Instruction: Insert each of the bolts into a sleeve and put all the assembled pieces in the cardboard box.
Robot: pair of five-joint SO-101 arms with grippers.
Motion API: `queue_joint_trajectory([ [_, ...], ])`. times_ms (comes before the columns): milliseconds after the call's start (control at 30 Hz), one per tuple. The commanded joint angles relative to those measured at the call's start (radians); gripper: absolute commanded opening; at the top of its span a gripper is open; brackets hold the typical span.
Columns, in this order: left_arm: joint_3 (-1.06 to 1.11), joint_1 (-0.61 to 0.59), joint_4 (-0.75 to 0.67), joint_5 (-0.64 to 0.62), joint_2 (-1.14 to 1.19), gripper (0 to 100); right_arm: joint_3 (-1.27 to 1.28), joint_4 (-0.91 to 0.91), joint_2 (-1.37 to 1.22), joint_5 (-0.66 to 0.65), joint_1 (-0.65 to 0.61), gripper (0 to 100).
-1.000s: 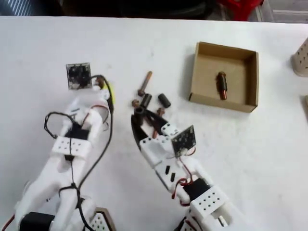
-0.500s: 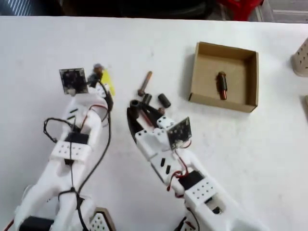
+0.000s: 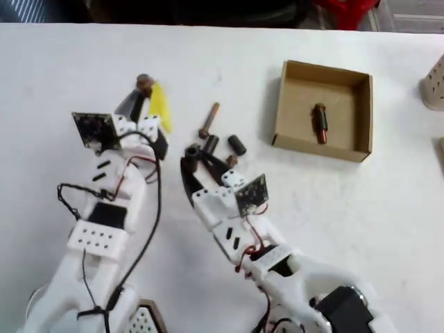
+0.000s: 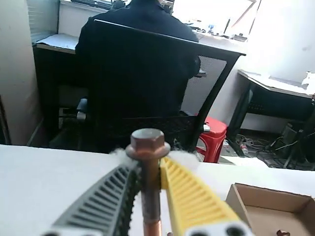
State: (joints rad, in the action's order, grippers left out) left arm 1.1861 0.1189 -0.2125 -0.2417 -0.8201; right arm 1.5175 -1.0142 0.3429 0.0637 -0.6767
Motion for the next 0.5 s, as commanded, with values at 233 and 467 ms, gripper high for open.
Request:
queue_joint_trajectory([
  [233,0.02,0.157,0.117,0.126,-0.127,2,-0.046,-0.05,-0.018,0.002,-0.002,1.6],
  [467,0.066,0.177,0.212,0.129,-0.282,2,-0.044,-0.05,-0.019,0.002,0.013,1.6],
])
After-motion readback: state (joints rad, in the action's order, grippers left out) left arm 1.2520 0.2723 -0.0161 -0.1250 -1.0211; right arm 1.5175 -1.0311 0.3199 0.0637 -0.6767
